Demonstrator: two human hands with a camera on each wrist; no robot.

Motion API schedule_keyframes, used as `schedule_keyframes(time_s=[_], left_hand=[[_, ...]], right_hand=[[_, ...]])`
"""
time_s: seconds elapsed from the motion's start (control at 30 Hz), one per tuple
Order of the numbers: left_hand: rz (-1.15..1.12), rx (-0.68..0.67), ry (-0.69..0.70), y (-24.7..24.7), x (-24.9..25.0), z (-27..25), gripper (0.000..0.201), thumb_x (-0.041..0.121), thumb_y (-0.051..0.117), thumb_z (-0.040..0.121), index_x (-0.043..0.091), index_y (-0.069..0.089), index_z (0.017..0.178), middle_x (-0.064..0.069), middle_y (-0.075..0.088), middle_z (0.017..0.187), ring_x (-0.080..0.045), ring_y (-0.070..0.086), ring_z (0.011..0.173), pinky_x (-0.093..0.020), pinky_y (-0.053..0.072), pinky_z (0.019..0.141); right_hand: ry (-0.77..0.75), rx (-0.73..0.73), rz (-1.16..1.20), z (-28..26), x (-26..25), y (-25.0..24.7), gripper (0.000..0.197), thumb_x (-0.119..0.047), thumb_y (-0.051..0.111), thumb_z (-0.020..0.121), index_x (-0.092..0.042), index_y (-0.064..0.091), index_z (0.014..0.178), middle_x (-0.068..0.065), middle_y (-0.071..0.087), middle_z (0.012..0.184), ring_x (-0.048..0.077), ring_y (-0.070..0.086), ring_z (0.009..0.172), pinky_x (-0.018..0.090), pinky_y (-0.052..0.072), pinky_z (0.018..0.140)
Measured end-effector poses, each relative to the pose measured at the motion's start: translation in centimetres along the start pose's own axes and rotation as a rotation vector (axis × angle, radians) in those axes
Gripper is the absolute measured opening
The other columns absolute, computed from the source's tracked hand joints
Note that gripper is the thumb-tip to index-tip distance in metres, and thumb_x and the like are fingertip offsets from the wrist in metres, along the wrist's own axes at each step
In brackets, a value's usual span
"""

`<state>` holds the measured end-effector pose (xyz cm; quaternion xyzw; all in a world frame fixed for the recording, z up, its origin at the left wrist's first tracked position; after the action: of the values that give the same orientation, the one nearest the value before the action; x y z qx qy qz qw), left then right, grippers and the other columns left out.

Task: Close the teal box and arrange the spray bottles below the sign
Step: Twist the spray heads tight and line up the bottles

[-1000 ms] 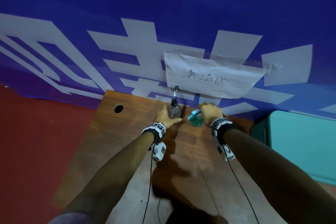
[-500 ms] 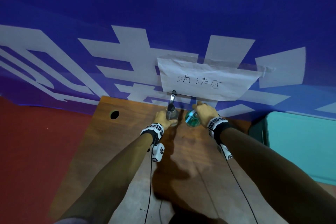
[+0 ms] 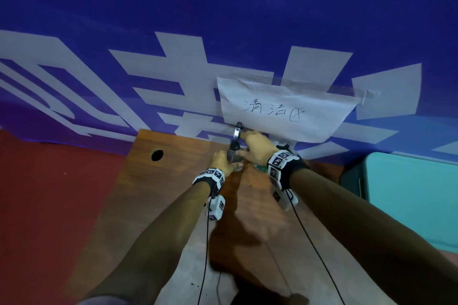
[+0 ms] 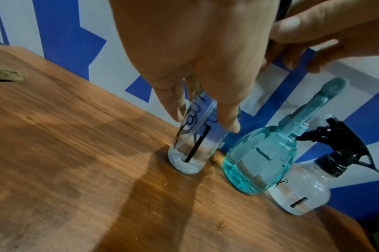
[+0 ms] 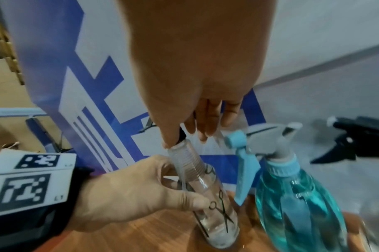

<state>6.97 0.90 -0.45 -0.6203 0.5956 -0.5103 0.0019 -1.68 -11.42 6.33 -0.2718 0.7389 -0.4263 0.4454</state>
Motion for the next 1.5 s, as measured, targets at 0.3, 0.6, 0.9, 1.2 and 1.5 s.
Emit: schedule_keyframes(time_s=[0.3, 0.6, 0.9, 1.2, 1.5], left_hand=[[-0.028, -0.001, 0.062, 0.0, 0.0, -0.4, 0.011, 0.018, 0.084, 0.081, 0.013, 0.078, 0.089, 0.011, 0.067, 0.073, -0.014, 0.066, 0.081, -0.029, 0.054, 0.084], [-0.071, 0.001, 0.057, 0.3, 0.1, -0.5, 0.011, 0.021, 0.085, 0.080, 0.025, 0.075, 0.080, 0.011, 0.073, 0.079, -0.009, 0.070, 0.082, -0.032, 0.059, 0.086], [0.006, 0.117, 0.083, 1.0, 0.8, -1.1, 0.007, 0.008, 0.073, 0.082, 0.014, 0.071, 0.085, -0.008, 0.076, 0.084, -0.027, 0.071, 0.080, -0.033, 0.060, 0.077], [-0.017, 0.052, 0.043, 0.3, 1.5, -1.5, 0.016, 0.000, 0.072, 0.087, 0.014, 0.064, 0.087, -0.002, 0.067, 0.087, -0.020, 0.065, 0.084, -0.031, 0.057, 0.086], [-0.048, 0.093, 0.028, 0.7, 1.1, -1.4, 0.009, 0.009, 0.065, 0.093, 0.014, 0.063, 0.086, 0.006, 0.063, 0.073, -0.017, 0.060, 0.070, -0.020, 0.046, 0.062]], right_hand=[[0.139, 0.002, 0.221, 0.5, -0.5, 2.0, 0.034, -0.035, 0.075, 0.085, -0.020, 0.064, 0.114, 0.001, 0.070, 0.093, 0.021, 0.067, 0.080, 0.036, 0.057, 0.072], [0.113, 0.047, 0.148, -0.1, -0.5, 1.4, 0.023, -0.043, 0.068, 0.088, -0.021, 0.061, 0.089, -0.004, 0.059, 0.067, 0.016, 0.055, 0.059, 0.028, 0.042, 0.051], [0.239, 0.174, 0.360, -1.1, -2.2, 2.5, 0.012, -0.012, 0.064, 0.085, -0.012, 0.056, 0.094, 0.004, 0.060, 0.075, 0.022, 0.059, 0.064, 0.030, 0.048, 0.058], [0.306, 0.258, 0.476, -0.5, -2.9, 2.9, 0.027, -0.019, 0.076, 0.085, -0.019, 0.063, 0.109, 0.007, 0.072, 0.092, 0.025, 0.070, 0.083, 0.040, 0.060, 0.076], [0.298, 0.235, 0.349, -0.8, -2.9, 3.1, 0.025, -0.011, 0.070, 0.087, -0.014, 0.054, 0.106, 0.011, 0.069, 0.090, 0.031, 0.070, 0.083, 0.040, 0.059, 0.071]])
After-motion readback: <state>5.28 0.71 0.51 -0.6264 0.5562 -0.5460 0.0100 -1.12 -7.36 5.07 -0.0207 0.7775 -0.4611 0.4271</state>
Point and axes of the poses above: each hand's wrist, its own z-axis towards the middle knuckle, its own y-axis out of the palm, x = y × z, the point moved 1 cm from there along z, towards the middle knuckle
